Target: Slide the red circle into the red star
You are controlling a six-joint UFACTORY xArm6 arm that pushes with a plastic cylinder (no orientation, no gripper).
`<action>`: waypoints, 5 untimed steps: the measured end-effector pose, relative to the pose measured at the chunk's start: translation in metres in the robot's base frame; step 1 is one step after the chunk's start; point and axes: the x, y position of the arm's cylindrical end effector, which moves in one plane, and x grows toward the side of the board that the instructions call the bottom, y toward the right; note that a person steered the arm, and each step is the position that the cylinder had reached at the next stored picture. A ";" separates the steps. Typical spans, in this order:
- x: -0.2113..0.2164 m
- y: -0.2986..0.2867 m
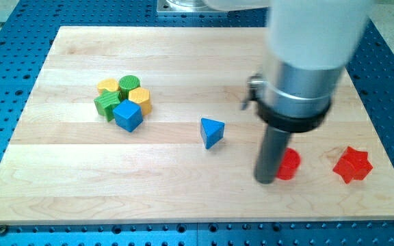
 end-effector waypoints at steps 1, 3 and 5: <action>-0.026 -0.023; -0.018 0.036; -0.014 0.057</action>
